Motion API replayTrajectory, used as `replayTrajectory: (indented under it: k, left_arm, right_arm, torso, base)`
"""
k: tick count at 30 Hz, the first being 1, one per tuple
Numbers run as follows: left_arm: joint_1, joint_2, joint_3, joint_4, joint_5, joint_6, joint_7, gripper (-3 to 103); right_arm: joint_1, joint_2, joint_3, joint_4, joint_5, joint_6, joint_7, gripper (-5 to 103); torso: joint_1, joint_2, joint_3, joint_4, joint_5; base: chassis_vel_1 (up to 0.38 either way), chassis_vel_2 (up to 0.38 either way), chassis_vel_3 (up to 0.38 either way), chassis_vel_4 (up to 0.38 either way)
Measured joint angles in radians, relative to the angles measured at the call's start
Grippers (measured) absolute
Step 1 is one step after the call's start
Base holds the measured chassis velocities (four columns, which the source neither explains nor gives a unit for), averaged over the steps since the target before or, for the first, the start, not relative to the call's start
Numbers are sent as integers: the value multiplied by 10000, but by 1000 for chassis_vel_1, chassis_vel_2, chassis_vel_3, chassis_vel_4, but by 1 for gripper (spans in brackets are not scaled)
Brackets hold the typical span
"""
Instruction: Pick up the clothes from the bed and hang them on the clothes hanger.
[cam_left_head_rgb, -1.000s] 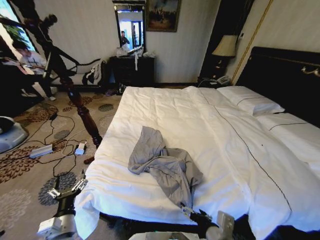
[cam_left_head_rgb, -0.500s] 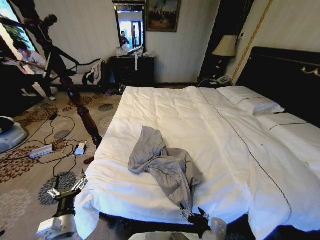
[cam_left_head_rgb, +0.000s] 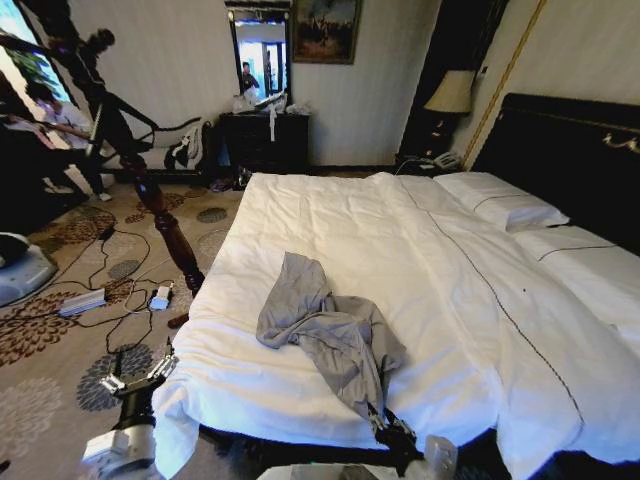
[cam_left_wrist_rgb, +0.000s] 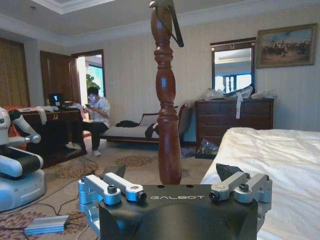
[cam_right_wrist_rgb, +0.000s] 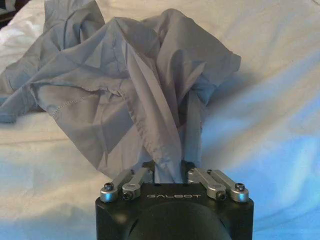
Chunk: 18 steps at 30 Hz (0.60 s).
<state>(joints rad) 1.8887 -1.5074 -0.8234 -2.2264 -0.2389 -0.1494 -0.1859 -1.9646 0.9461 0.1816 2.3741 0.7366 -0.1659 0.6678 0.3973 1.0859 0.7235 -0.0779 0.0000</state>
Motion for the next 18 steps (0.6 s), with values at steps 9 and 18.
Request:
replayTrajectory:
  k: [9, 18]
  left_arm:
    - [31, 6, 26, 79, -25, 23, -4, 100]
    - [187, 183, 264, -163, -487, -424, 970, 100]
  right_arm:
    - [328, -157, 331, 619, 30, 1152, -1625, 1]
    - [1462, -681, 1629, 1286, 1922, 2722, -4011, 0]
  torso:
    - [0, 0, 0, 0, -1]
    - [-1, -1, 0, 0, 1]
  base:
    - [0, 0, 0, 0]
    - [0, 0, 0, 0]
